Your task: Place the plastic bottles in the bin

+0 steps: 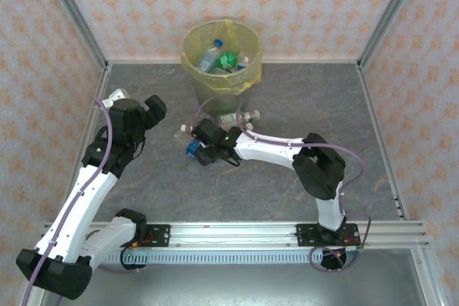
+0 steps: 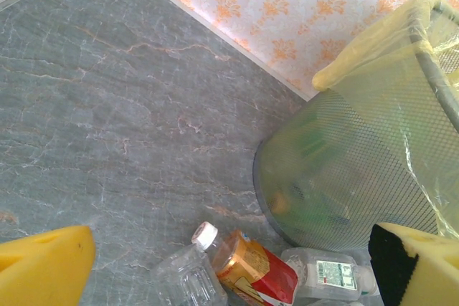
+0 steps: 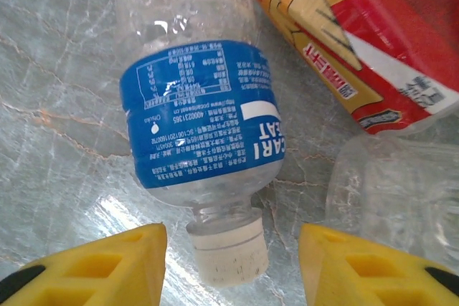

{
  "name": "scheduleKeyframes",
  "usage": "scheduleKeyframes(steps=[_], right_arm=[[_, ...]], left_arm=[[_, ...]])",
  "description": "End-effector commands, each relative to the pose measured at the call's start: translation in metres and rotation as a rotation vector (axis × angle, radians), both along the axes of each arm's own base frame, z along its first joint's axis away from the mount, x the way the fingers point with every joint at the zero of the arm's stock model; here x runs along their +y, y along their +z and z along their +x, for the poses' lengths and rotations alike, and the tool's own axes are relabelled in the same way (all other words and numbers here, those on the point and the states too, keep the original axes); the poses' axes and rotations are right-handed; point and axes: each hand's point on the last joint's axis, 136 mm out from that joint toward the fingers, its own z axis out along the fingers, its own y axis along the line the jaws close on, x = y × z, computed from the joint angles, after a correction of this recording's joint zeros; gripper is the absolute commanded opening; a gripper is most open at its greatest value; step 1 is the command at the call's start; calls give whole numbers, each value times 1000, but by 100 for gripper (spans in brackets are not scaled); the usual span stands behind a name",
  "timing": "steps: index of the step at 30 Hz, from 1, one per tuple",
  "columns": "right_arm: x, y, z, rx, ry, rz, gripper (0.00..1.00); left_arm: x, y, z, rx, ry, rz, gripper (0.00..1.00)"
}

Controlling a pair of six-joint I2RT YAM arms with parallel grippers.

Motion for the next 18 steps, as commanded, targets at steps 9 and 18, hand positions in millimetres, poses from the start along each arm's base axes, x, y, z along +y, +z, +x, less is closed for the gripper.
scheduleKeyframes(steps=[9, 18], right_arm=[[-3, -37, -3, 7, 55, -97, 52], [3, -42, -1, 6, 77, -102, 42]], left_arm=[[11, -5, -7, 21, 49, 15, 99], [13, -5, -7, 26, 58, 24, 99]])
